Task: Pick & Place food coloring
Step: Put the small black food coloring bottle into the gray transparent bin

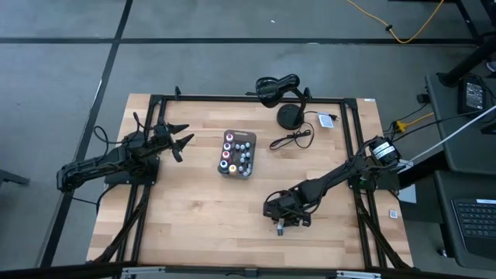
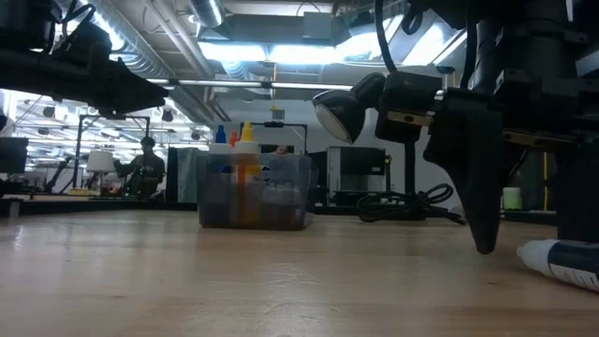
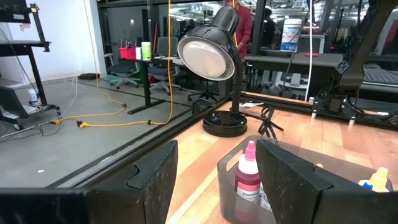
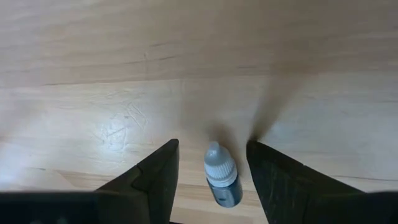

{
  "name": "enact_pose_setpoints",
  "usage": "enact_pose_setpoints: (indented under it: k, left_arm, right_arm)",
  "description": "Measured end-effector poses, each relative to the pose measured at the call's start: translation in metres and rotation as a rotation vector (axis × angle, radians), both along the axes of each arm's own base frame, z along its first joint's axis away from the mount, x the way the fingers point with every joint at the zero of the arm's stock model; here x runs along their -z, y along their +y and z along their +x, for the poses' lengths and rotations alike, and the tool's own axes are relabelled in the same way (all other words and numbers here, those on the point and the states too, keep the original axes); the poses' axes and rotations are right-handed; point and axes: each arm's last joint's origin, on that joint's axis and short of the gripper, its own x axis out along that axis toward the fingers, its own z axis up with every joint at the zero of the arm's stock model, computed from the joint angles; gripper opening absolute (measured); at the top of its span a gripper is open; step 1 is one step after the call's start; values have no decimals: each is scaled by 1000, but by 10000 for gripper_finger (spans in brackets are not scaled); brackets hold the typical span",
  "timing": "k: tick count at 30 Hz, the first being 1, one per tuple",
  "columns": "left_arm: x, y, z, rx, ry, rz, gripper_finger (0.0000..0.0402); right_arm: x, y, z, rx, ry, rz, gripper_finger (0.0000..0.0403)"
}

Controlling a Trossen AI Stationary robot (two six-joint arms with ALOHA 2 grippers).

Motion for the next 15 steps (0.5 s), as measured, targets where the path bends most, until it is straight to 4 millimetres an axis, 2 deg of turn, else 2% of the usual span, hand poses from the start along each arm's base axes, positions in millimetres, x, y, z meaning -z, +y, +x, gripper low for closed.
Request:
enact_pose_setpoints:
  k: [8, 15]
  left_arm:
    - [0, 0, 0, 0, 0, 0, 212]
    - [0, 0, 0, 0, 0, 0, 212]
  right_arm:
    - [0, 0, 0, -21, 0, -18, 194]
    - [8, 5, 8, -72, 27, -35, 194]
